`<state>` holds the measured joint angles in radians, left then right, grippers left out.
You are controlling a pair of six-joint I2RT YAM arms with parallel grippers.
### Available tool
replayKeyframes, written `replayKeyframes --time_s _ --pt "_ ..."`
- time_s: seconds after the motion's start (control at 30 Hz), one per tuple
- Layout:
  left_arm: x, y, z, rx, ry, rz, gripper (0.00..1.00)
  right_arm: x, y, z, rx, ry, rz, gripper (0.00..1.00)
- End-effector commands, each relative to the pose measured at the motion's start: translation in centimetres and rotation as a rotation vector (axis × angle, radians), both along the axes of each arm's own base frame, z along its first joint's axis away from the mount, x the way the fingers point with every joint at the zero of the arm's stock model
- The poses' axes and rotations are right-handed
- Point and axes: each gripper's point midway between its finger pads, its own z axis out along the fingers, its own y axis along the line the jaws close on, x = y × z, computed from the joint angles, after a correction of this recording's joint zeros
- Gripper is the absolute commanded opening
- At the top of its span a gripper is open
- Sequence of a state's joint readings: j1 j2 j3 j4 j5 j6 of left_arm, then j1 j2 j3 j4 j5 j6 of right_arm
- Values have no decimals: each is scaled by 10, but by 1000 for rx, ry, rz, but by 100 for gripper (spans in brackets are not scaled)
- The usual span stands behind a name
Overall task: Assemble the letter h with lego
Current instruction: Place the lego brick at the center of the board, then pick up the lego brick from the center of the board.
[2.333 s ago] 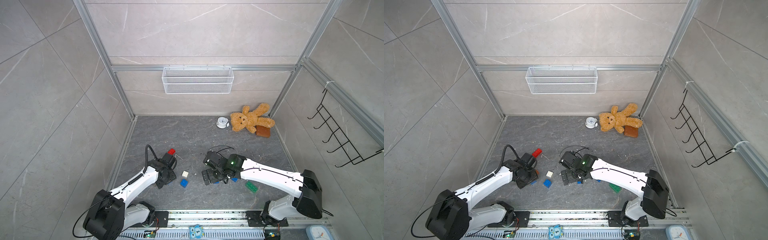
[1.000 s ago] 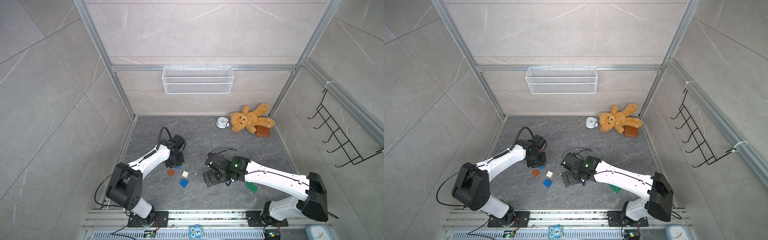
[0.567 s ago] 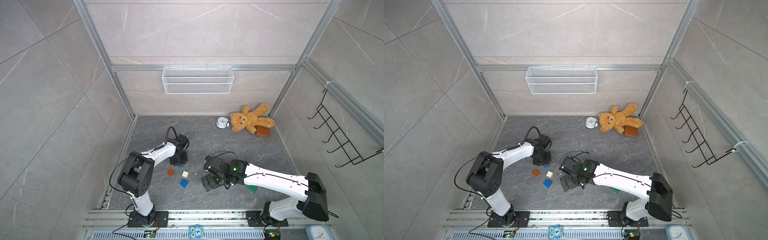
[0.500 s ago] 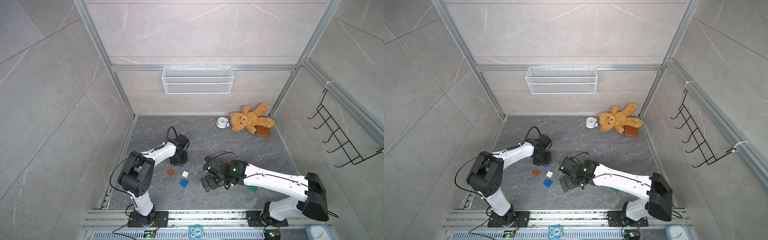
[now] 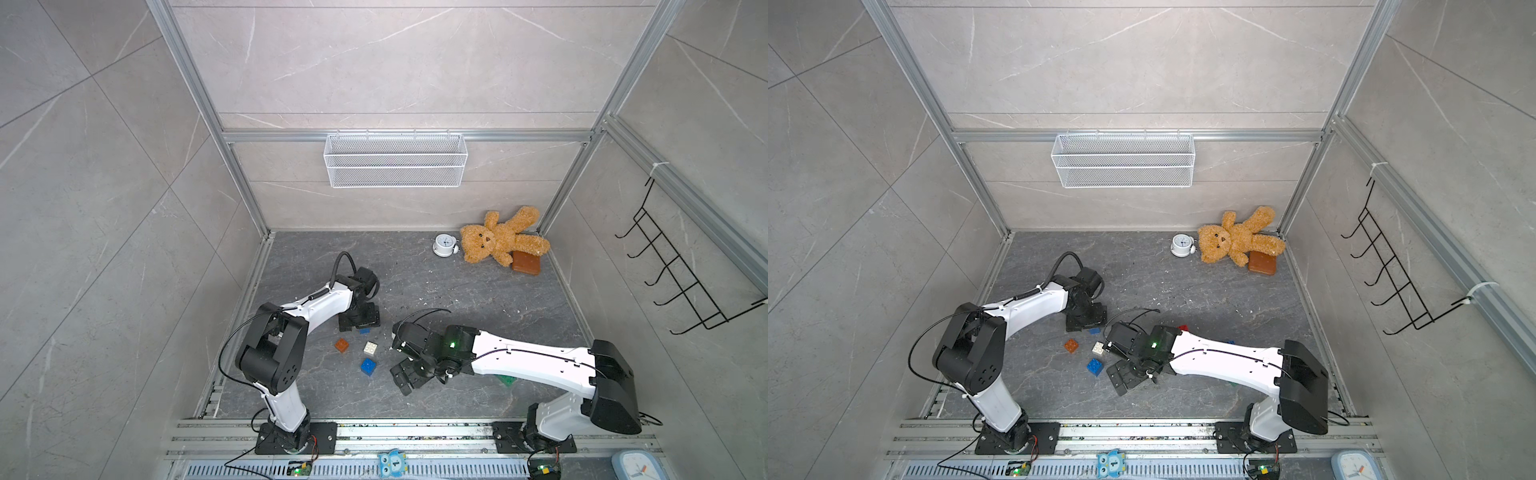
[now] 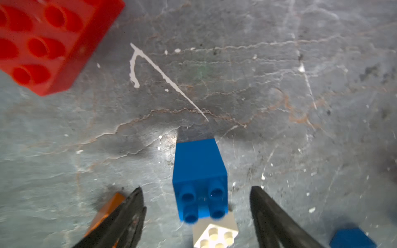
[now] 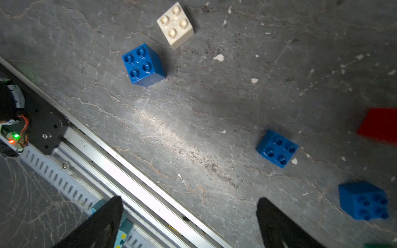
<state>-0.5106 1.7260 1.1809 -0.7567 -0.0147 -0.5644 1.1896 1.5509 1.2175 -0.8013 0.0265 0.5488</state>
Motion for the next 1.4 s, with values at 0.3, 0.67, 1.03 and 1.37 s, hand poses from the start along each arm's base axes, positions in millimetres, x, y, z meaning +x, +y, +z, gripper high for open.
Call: replayKeyframes --time_s 0.3,0.67,1.03,1.37 --pt "2 85 99 -68 -219 267 92 -2 78 -11 47 -23 196 77" --pt "-31 109 78 -77 -164 382 92 19 102 -45 -25 -72 195 64" --pt "-36 122 79 -69 -173 418 92 39 106 -68 -88 -142 159 59" --pt "-39 123 75 -64 -169 415 91 48 115 -84 -120 -151 167 58"
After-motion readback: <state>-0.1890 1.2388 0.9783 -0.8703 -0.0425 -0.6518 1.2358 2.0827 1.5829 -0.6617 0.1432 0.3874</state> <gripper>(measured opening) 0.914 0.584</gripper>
